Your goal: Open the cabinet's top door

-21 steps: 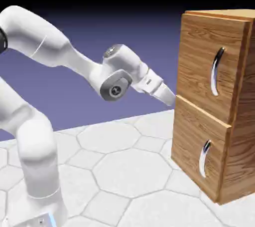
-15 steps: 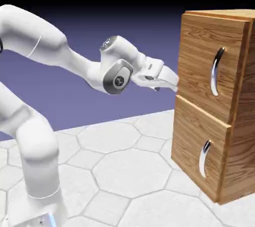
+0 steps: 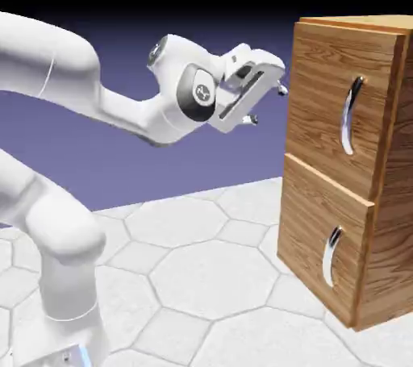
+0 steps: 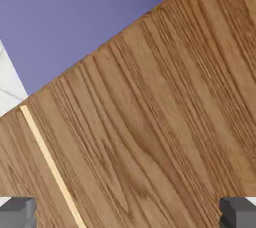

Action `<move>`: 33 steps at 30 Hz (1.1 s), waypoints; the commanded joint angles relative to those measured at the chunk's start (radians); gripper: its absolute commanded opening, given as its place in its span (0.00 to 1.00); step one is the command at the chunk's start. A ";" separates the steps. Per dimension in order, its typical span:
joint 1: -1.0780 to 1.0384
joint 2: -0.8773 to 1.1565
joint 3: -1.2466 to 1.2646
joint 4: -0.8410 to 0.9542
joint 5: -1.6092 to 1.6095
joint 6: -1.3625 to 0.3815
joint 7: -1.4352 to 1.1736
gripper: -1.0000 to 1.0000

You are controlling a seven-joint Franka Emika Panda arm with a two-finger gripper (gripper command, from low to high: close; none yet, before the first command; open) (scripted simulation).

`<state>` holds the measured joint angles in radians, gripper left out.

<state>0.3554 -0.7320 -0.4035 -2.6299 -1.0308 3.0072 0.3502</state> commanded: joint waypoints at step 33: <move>0.478 -0.226 -0.562 0.251 -1.435 -0.042 -0.544 0.50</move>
<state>0.8336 -0.9575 -0.9654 -2.3792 -2.4662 2.9656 -0.1940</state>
